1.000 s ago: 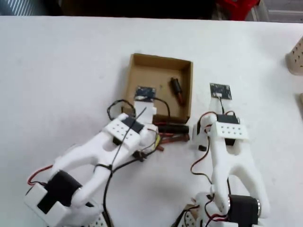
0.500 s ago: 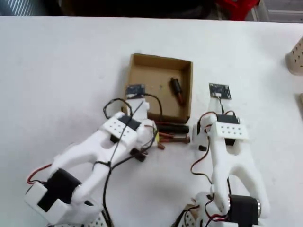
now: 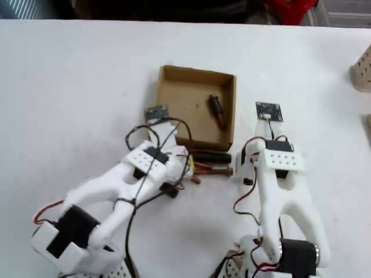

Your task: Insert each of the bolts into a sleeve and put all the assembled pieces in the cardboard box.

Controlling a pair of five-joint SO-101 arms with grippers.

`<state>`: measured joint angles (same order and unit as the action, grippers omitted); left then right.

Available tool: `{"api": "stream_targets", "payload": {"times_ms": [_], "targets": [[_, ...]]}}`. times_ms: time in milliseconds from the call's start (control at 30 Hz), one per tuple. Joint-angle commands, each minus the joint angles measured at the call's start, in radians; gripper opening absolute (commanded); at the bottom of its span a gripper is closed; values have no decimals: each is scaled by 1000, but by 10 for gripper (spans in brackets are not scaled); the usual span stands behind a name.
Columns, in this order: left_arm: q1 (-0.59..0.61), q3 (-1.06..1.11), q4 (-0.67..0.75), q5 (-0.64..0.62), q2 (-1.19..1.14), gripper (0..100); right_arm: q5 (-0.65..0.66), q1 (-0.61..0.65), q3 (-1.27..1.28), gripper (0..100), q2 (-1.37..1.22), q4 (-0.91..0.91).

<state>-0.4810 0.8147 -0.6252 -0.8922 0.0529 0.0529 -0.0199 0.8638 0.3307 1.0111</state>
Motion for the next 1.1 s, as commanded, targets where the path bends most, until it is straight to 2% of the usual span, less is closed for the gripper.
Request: {"api": "stream_targets", "payload": {"times_ms": [0, 33, 133, 433, 600, 800, 1067], "targets": [[10, -11, 12, 8, 10, 49, 11, 13, -8, 17, 4, -8], [10, -12, 14, 25, 12, 12, 11, 13, -8, 17, 4, -8], [15, -12, 12, 29, 13, 50, 11, 13, -8, 17, 4, -8], [93, -18, 9, 37, 24, 22, 11, 13, -8, 17, 4, -8], [142, 17, 2, 38, 136, 22, 11, 13, -8, 17, 4, -8], [252, 58, 3, 38, 260, 24, 11, 13, -8, 17, 4, -8], [366, 29, -54, 38, 251, 24, 11, 13, -8, 17, 4, -8]]}}
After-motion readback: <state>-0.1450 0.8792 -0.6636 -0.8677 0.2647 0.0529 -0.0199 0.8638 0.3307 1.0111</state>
